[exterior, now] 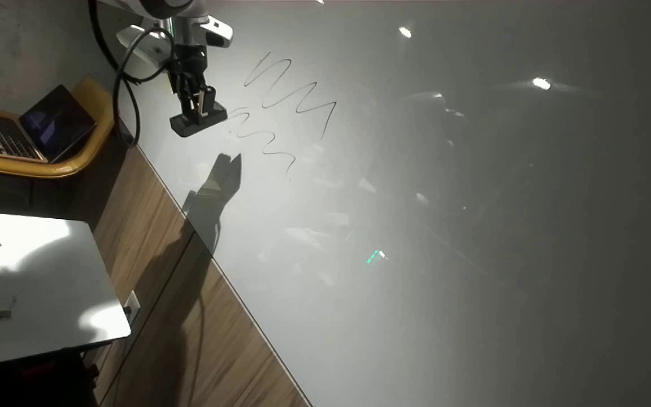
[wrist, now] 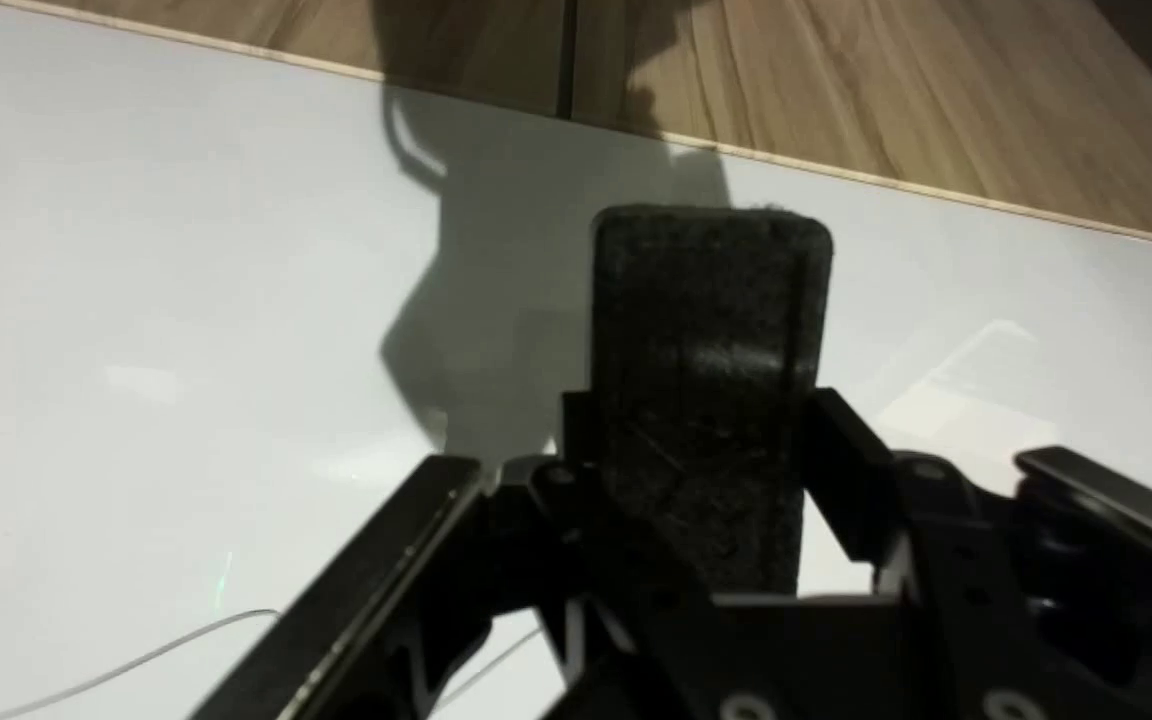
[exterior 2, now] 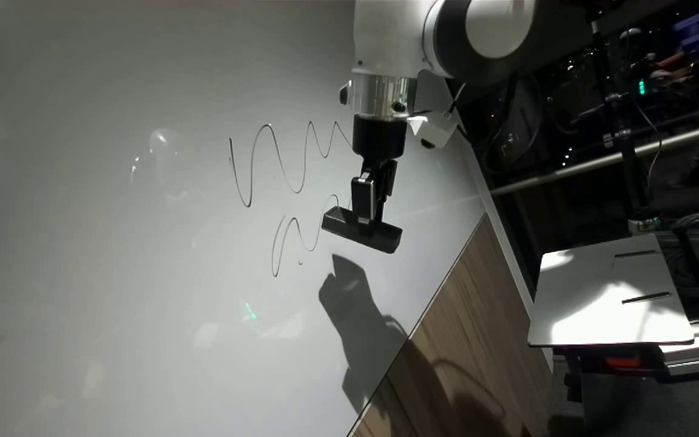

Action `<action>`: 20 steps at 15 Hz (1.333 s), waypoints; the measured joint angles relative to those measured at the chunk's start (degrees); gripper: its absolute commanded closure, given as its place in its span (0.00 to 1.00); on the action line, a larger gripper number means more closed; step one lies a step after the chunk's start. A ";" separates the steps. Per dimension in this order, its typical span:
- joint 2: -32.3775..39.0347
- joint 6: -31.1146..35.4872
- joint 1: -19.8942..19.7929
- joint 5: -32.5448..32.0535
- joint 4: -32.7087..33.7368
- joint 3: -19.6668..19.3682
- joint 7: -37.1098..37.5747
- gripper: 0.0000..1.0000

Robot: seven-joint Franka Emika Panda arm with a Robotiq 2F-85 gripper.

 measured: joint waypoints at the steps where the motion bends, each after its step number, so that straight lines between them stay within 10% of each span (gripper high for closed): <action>1: 1.51 1.06 -3.34 -5.07 0.58 2.96 4.12 0.72; 9: 9.47 -3.36 -13.38 -37.43 8.16 14.33 32.68 0.72; 20: 24.29 -12.12 -12.22 -46.77 20.18 15.40 40.73 0.72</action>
